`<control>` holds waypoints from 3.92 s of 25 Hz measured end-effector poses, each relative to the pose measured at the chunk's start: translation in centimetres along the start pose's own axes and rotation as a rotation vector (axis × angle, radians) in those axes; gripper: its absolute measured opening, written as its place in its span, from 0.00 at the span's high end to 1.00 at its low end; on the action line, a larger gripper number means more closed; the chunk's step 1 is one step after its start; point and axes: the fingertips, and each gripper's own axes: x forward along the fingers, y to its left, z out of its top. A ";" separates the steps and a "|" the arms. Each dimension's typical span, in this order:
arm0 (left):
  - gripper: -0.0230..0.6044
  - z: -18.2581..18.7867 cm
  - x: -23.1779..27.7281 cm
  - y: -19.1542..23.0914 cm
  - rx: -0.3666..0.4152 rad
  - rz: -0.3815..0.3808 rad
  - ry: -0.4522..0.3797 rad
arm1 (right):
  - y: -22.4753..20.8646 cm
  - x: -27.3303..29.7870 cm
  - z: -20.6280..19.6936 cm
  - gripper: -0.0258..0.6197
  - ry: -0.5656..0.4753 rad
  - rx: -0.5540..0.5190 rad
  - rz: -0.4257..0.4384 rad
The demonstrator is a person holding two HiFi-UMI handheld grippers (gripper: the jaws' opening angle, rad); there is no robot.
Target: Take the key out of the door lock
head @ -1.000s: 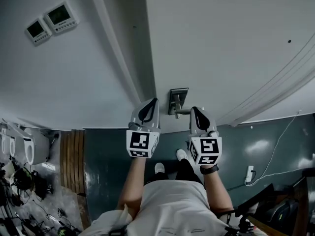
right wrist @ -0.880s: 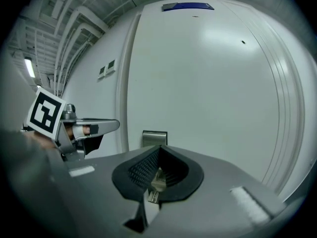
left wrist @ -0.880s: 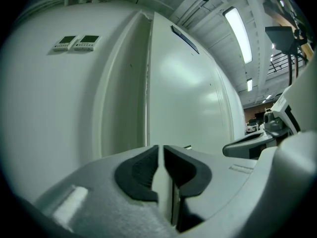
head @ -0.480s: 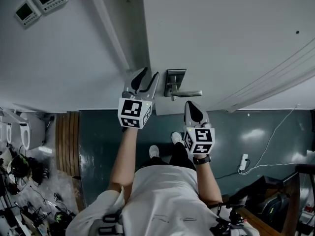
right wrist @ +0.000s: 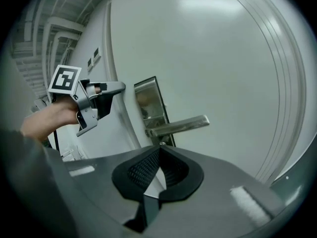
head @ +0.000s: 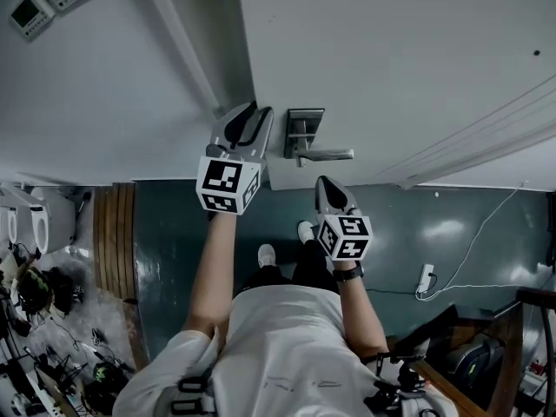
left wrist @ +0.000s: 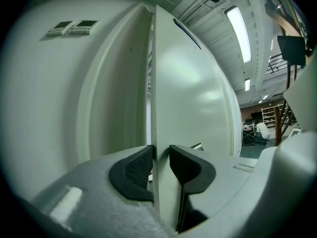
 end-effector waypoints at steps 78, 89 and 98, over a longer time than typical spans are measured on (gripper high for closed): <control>0.96 -0.6 -8.4 -8.8 -0.084 0.068 0.018 | 1.8 -11.4 11.6 0.92 -0.323 -0.109 0.084; 0.96 0.3 -13.7 -18.0 -0.011 0.200 0.025 | 2.9 -18.3 11.0 0.92 -0.360 -0.252 0.121; 0.96 4.6 -13.9 -17.5 0.012 0.210 -0.079 | 5.3 -19.5 14.4 0.92 -0.440 -0.323 0.108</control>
